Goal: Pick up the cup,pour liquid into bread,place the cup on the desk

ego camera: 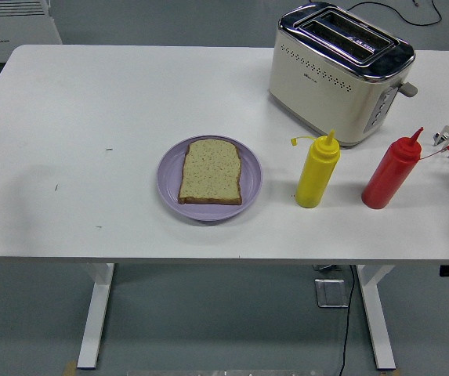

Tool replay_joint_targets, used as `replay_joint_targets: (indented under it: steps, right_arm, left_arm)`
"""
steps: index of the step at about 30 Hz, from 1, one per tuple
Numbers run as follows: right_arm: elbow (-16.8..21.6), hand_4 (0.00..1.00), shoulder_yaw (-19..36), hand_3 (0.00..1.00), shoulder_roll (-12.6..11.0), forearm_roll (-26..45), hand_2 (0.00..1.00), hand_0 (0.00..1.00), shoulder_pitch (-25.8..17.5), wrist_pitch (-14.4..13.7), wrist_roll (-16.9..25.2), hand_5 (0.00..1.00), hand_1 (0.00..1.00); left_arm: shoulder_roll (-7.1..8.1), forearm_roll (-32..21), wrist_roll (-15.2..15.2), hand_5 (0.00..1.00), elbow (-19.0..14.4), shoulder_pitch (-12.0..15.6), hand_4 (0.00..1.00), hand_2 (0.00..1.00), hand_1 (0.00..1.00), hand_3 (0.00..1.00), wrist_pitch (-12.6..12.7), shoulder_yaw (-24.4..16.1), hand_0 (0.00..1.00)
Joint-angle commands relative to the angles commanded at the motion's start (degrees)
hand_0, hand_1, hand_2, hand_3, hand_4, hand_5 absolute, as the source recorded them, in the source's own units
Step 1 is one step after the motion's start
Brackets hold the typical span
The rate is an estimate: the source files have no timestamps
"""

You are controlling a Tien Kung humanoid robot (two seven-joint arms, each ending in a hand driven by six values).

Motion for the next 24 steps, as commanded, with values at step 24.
replay_joint_targets:
  steps: [24]
  right_arm:
    - [-0.54, 0.585, -0.3, 0.703, 0.32, 0.68, 0.683, 0.714, 0.14, -0.31, 0.41, 0.549, 0.65]
  left_arm:
    - [0.0, 0.05, 0.01, 0.941, -0.03, -0.03, 0.516, 0.727, 0.73, 0.658, -0.03, -0.06, 0.78]
